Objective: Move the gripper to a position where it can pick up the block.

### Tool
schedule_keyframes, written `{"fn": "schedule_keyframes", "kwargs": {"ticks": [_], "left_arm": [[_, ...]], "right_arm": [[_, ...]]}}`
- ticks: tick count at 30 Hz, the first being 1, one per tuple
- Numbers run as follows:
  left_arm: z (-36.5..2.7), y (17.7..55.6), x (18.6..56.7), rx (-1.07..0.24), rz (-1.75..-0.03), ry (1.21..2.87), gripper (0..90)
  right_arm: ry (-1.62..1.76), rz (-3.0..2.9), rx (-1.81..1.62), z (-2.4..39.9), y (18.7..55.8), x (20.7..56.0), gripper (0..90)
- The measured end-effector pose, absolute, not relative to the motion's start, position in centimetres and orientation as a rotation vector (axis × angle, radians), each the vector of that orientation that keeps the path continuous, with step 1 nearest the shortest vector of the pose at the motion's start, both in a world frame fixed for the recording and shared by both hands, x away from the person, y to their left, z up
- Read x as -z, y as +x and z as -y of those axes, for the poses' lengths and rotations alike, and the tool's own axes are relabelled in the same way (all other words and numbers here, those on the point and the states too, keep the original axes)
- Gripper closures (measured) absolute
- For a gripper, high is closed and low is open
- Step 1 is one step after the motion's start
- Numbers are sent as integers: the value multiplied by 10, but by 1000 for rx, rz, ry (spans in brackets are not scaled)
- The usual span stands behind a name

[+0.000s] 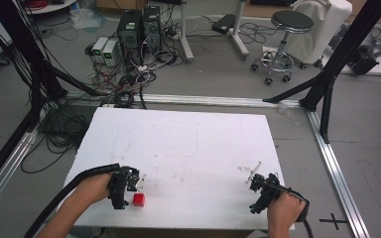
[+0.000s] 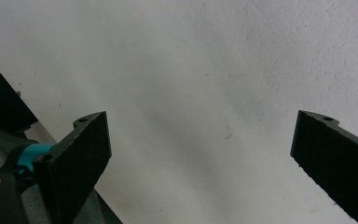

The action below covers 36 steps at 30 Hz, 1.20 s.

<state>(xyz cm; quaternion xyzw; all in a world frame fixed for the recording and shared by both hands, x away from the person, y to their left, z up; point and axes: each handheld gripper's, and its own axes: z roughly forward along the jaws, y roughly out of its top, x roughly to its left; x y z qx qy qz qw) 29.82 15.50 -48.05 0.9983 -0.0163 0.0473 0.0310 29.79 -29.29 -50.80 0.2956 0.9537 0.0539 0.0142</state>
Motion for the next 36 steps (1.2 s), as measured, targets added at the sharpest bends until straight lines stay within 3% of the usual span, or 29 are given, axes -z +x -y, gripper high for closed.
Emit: {"fn": "schedule_keyframes", "kwargs": {"ticks": [36], "left_arm": [[-127, 294, 513, -64, 120, 3114, 212]], "right_arm": [[905, -2975, -170, 293, 299, 509, 41]]}}
